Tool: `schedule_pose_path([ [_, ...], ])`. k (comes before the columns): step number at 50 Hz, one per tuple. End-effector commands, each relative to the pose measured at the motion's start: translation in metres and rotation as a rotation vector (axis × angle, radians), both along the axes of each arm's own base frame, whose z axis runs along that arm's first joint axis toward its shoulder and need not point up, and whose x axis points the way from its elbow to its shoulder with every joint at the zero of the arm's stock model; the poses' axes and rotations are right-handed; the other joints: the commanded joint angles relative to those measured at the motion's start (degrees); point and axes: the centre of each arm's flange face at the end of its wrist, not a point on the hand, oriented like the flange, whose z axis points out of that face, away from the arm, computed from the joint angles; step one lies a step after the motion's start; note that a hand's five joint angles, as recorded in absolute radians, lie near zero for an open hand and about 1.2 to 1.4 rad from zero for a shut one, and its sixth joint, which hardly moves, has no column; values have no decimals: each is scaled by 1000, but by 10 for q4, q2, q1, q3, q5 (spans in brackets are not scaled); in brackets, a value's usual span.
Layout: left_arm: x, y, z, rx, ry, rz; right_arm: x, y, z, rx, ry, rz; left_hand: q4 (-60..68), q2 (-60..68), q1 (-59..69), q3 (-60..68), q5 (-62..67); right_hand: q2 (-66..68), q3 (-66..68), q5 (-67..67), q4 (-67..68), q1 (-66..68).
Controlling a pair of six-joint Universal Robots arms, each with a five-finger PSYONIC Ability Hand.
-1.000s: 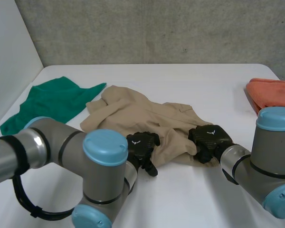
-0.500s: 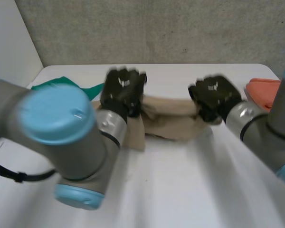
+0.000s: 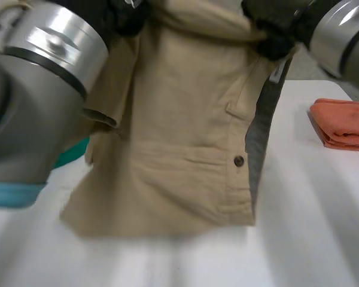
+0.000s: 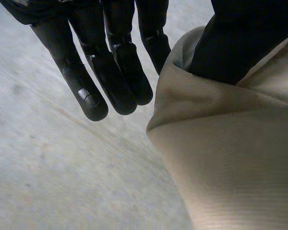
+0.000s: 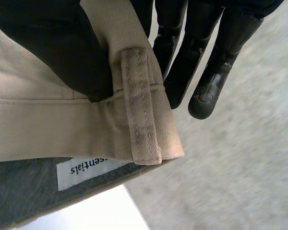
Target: Fold the laundry.
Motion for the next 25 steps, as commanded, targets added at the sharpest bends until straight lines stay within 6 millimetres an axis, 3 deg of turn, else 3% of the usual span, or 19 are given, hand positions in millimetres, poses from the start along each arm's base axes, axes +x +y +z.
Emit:
schedule_pose_path([
  [1,-35,-95,-97,137,-141,-7,32,-64,-75,149,43,-38,113,114,174,117,156,126,125,130,118,232],
  [6,-59,-135,-149,130,-134,-2,45,-106,-119,141,18,-131,113,114,174,117,156,126,125,130,118,232],
  [8,-63,-148,-165,121,-129,5,50,-125,-146,130,30,-191,113,114,174,117,156,126,125,130,118,232],
  [9,-69,-158,-181,111,-120,5,50,-131,-155,123,39,-212,73,75,134,77,116,126,125,130,118,232],
  [10,-71,-162,-188,107,-115,6,52,-140,-169,98,61,-247,-49,-47,13,-45,-6,112,111,115,104,218],
  [11,-73,-167,-195,97,-106,8,53,-145,-175,85,76,-265,-275,-273,-214,-271,-232,-118,-119,-115,-126,-12],
  [12,-75,-169,-199,87,-98,6,53,-149,-182,71,92,-280,-413,-412,-352,-410,-370,-392,-393,-388,-400,-286],
  [13,-76,-171,-201,78,-88,7,54,-152,-186,51,103,-291,-550,-548,-489,-546,-507,-574,-575,-570,-582,-468],
  [14,-77,-173,-202,67,-74,6,54,-159,-189,9,111,-321,-587,-586,-526,-583,-544,-574,-575,-570,-582,-468],
  [16,-78,-175,-196,33,-19,6,55,-163,-187,-33,107,-348,-587,-586,-526,-583,-544,-574,-575,-570,-582,-468],
  [22,-73,-168,-176,55,89,5,50,-158,-140,-130,40,-375,-587,-586,-526,-583,-544,-574,-575,-570,-582,-468],
  [25,-61,-157,-150,61,136,1,46,-148,-115,-150,30,-358,-587,-586,-526,-583,-544,-574,-575,-570,-582,-468],
])
